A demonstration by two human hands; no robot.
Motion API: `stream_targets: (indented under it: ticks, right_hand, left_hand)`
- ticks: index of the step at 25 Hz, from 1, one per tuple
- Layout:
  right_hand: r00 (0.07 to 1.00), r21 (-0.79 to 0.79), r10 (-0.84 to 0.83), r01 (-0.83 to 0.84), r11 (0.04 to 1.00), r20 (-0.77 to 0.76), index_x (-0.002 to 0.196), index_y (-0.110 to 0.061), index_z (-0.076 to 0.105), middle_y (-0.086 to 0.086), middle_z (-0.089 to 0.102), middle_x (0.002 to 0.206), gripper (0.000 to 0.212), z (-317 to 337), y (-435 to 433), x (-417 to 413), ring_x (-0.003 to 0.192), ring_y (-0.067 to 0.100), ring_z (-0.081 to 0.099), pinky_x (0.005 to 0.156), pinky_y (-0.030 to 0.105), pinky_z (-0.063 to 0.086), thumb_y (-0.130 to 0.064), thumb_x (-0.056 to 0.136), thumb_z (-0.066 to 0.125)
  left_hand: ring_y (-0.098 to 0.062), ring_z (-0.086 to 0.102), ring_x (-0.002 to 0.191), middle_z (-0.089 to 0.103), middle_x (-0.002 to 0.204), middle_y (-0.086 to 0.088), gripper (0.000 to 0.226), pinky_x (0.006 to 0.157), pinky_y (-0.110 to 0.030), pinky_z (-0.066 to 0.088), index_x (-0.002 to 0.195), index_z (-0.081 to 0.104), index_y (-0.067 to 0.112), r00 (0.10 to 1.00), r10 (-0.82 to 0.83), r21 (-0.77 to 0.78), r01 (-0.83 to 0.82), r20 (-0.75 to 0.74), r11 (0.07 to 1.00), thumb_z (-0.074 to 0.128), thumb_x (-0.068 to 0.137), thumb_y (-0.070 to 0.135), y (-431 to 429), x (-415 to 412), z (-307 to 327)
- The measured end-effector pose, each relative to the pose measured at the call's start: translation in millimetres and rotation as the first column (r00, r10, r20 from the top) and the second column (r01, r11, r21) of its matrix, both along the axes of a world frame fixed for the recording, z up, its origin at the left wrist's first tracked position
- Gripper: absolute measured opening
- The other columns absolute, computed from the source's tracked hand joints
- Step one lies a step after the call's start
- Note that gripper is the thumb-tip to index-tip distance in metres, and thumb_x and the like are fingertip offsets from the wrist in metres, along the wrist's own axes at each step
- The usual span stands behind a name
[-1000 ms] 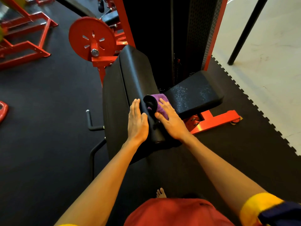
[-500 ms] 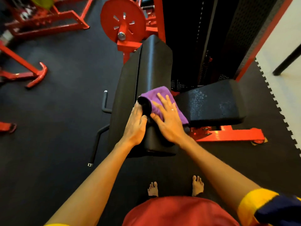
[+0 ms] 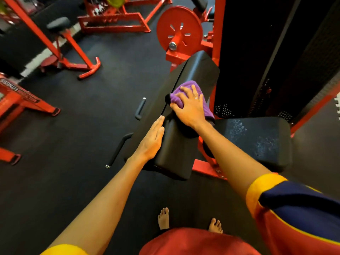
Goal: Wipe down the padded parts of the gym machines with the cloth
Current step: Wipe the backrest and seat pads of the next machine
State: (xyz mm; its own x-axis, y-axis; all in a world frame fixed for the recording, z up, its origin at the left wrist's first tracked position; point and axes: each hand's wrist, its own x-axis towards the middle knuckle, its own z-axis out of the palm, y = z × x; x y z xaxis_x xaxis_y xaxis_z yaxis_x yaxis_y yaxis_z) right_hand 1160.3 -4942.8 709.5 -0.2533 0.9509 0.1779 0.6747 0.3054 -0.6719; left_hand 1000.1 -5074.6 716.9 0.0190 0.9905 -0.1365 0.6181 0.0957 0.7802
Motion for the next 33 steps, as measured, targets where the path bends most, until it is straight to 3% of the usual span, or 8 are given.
stream_targets:
  ticks: [4,7,13,19,23,26,30,33]
  right_hand:
    - [0.983,0.191,0.181,-0.177,0.965,-0.001,0.128,-0.022,0.066,-0.001,0.05,0.147,0.045,-20.2,-78.8,-0.9,0.156,0.027,0.015,0.125,0.059,0.005,-0.048,0.093,0.054]
    - [0.984,0.204,0.175,-0.167,0.964,-0.018,0.123,-0.025,0.067,-0.002,0.048,0.149,0.044,-20.3,-57.0,4.7,0.156,0.029,0.015,0.125,0.057,0.009,-0.053,0.092,0.054]
    - [0.993,-0.071,-0.077,0.071,0.995,-0.092,0.137,-0.034,0.055,-0.001,0.025,0.167,0.046,-8.8,17.6,6.9,0.157,0.03,-0.001,0.126,0.055,0.002,-0.053,0.095,0.055]
    - [0.891,-0.377,-0.384,0.278,0.883,-0.242,0.163,-0.037,0.015,0.002,-0.003,0.173,0.074,-24.6,-32.3,13.6,0.158,0.026,-0.004,0.127,0.047,0.012,-0.067,0.1,0.04]
    - [0.788,-0.555,-0.523,0.288,0.78,-0.326,0.161,-0.037,0.018,0.017,0.036,0.16,0.074,-34.3,-4.2,24.7,0.141,0.041,0.042,0.111,0.048,0.037,-0.068,0.099,0.042]
    - [0.697,-0.616,-0.594,0.274,0.739,-0.402,0.156,-0.033,0.028,0.017,0.055,0.144,0.066,-31.7,25.1,33.8,0.132,0.042,0.051,0.105,0.047,0.04,-0.063,0.1,0.045]
    - [0.802,-0.552,-0.523,0.307,0.776,-0.289,0.161,-0.036,0.02,0.013,0.032,0.161,0.069,-23.4,-10.4,24.4,0.141,0.039,0.042,0.11,0.047,0.036,-0.065,0.101,0.04]
    - [0.878,-0.412,-0.409,0.286,0.865,-0.249,0.161,-0.045,0.01,0.007,0.0,0.172,0.069,-23.5,-54.2,11.8,0.156,0.032,0.014,0.122,0.048,0.023,-0.065,0.101,0.037]
  left_hand:
    - [-0.002,0.033,0.147,0.039,0.159,0.003,0.052,0.124,-0.027,0.024,0.157,0.035,0.019,0.999,0.025,0.056,-0.027,0.043,0.998,0.029,0.106,0.032,-0.5,0.4,-1.4]
    - [0.005,0.022,0.149,0.027,0.164,0.011,0.053,0.124,-0.023,0.017,0.16,0.025,0.027,0.999,-0.042,0.056,0.04,0.031,0.998,0.027,0.107,0.033,2.5,7.9,5.9]
    - [-0.004,0.005,0.154,0.008,0.17,0.001,0.053,0.126,-0.025,0.002,0.162,0.013,0.013,0.997,0.077,-0.056,-0.077,0.0,0.995,0.022,0.112,0.027,49.1,43.5,18.3]
    - [-0.009,0.001,0.156,0.003,0.171,-0.002,0.055,0.126,-0.029,0.002,0.162,0.008,0.012,0.997,0.035,-0.107,-0.041,-0.062,0.993,0.021,0.112,0.031,99.5,53.3,24.4]
    - [-0.007,0.001,0.156,0.002,0.171,0.003,0.06,0.125,-0.034,0.004,0.163,0.006,0.018,0.985,0.032,-0.103,-0.051,-0.172,0.993,0.02,0.11,0.04,115.6,65.6,25.4]
    - [-0.007,0.003,0.155,0.003,0.171,0.006,0.058,0.124,-0.034,0.007,0.163,0.006,0.021,0.974,0.045,-0.073,-0.063,-0.224,0.995,0.02,0.11,0.039,114.8,64.8,25.1]
    - [-0.007,0.004,0.155,0.004,0.171,0.005,0.058,0.124,-0.035,0.008,0.163,0.006,0.021,0.971,0.042,-0.055,-0.056,-0.235,0.997,0.021,0.11,0.038,115.0,63.9,21.5]
    - [-0.008,0.006,0.155,0.005,0.171,0.006,0.056,0.125,-0.037,0.01,0.163,0.006,0.022,0.97,0.055,-0.059,-0.07,-0.236,0.996,0.02,0.11,0.036,117.6,63.2,21.2]
